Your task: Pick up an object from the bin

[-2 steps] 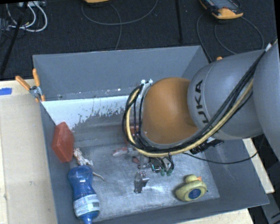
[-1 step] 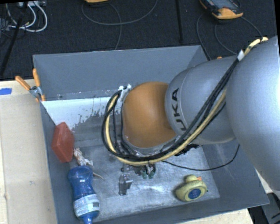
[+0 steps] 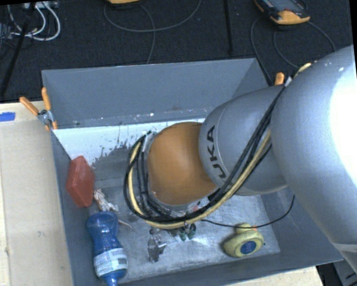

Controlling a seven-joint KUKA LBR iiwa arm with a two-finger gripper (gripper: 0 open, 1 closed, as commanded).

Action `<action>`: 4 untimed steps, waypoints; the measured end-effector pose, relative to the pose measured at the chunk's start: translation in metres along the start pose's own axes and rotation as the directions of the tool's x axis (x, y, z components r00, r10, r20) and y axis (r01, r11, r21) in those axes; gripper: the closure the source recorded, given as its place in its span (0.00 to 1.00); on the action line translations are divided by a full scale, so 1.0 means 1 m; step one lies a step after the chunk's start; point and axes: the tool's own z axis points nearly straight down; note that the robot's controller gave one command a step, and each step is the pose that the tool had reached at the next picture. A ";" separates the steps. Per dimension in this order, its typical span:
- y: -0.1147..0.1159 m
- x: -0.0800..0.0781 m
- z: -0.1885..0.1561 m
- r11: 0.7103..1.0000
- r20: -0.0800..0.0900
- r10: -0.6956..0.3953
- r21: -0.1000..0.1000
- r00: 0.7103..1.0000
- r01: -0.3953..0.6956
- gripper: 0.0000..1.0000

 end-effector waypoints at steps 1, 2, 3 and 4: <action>-0.007 0.005 0.007 1.000 -0.001 -0.017 0.003 1.000 0.017 0.00; -0.046 0.007 -0.039 1.000 -0.003 -0.010 0.002 1.000 0.010 0.00; -0.052 0.004 -0.043 1.000 0.001 -0.003 0.003 1.000 0.003 0.00; -0.069 0.006 -0.038 0.997 0.000 -0.074 0.001 0.997 0.074 0.00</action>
Offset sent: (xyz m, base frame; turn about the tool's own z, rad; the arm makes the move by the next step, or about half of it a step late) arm 0.0060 -0.0508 0.0429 -0.0058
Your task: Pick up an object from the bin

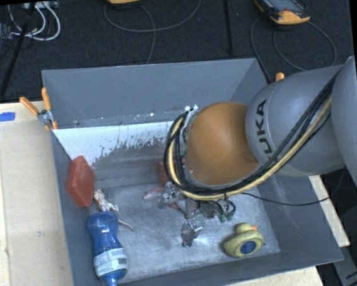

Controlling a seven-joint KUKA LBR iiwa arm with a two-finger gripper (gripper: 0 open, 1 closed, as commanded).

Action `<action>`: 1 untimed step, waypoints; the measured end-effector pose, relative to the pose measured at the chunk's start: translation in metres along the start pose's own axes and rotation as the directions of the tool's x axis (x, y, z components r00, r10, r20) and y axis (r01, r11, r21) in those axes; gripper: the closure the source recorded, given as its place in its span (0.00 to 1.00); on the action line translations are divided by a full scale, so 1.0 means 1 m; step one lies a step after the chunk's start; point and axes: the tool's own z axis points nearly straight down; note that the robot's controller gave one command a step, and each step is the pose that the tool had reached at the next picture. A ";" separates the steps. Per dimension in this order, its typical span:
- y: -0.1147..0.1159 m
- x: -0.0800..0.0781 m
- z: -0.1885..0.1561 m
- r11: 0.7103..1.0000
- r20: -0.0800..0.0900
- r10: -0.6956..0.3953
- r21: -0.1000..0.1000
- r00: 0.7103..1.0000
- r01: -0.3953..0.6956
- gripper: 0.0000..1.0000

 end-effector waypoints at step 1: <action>-0.039 -0.036 0.001 0.999 -0.003 -0.036 0.003 0.999 0.036 0.00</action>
Offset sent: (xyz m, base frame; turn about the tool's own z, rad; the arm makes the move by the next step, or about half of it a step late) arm 0.0263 -0.0261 -0.0166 -0.0845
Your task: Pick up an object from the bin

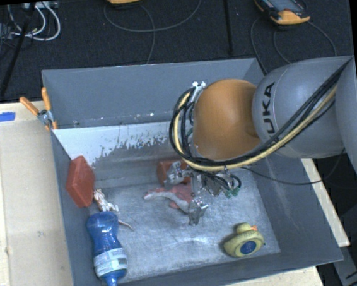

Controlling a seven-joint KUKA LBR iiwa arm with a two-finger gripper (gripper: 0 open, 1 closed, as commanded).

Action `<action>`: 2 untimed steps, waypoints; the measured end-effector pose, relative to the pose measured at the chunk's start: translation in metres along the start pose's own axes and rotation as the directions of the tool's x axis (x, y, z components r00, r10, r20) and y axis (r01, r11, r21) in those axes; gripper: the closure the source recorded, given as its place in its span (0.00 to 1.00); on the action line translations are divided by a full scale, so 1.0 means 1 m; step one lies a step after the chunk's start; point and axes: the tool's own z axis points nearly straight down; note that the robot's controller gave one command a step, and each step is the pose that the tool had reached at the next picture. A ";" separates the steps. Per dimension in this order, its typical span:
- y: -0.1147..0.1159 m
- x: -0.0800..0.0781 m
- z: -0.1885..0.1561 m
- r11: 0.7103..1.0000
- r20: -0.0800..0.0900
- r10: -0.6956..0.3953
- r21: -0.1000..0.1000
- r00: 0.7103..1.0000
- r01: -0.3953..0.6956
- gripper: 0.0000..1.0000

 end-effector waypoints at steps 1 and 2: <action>-0.009 -0.033 0.002 0.998 0.005 0.070 -0.002 0.998 -0.070 0.00; -0.035 0.005 0.037 0.998 0.007 -0.062 -0.002 0.998 0.062 0.00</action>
Offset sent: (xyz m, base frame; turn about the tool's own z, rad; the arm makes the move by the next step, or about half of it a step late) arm -0.0074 -0.0550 -0.0531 -0.0897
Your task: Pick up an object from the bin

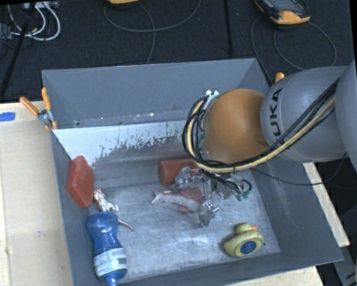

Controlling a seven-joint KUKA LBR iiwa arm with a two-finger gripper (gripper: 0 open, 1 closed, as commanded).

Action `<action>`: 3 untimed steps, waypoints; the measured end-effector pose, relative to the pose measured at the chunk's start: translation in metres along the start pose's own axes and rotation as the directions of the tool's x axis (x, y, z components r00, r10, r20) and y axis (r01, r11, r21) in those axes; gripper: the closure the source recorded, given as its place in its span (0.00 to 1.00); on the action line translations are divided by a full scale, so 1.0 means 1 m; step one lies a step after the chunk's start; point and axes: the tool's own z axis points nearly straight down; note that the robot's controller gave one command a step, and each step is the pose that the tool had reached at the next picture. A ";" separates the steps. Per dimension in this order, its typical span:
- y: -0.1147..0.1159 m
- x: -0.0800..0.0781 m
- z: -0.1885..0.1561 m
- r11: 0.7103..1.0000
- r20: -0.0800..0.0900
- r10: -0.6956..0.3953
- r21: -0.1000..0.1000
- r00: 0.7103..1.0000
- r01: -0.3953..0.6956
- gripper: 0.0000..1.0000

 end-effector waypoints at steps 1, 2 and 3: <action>-0.001 -0.024 0.012 0.999 -0.003 0.041 0.000 0.999 -0.041 1.00; -0.001 -0.024 0.012 0.999 -0.003 0.042 0.000 0.999 -0.042 1.00; -0.001 -0.018 -0.003 0.999 -0.009 -0.039 -0.002 0.999 0.039 1.00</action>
Offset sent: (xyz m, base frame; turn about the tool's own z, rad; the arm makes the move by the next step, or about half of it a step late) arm 0.0000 0.0000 0.0000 0.0000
